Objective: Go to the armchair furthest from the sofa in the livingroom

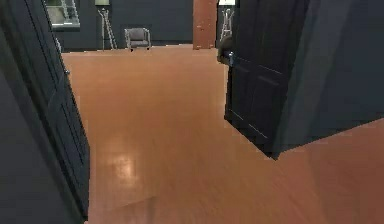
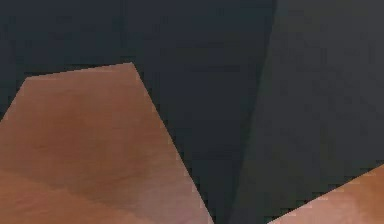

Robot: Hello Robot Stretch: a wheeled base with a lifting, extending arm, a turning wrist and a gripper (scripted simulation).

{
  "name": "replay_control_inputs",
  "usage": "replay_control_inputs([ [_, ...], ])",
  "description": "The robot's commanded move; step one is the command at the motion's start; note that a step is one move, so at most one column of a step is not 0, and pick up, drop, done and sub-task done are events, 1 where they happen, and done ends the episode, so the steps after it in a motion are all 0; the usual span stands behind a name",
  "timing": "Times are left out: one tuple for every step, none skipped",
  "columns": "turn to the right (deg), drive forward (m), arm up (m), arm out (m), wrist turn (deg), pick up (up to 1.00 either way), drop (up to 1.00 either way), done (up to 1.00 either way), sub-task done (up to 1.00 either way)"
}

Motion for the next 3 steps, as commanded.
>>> replay_control_inputs([
  [0.0, 1.00, 0.00, 0.00, 0.0, 0.00, 0.00, 0.00, 0.00],
  [0.0, 0.10, 0.00, 0.00, 0.0, 0.00, 0.00, 0.00, 0.00],
  [-21.0, 0.00, 0.00, 0.00, 0.0, 0.00, 0.00, 0.00, 0.00],
])
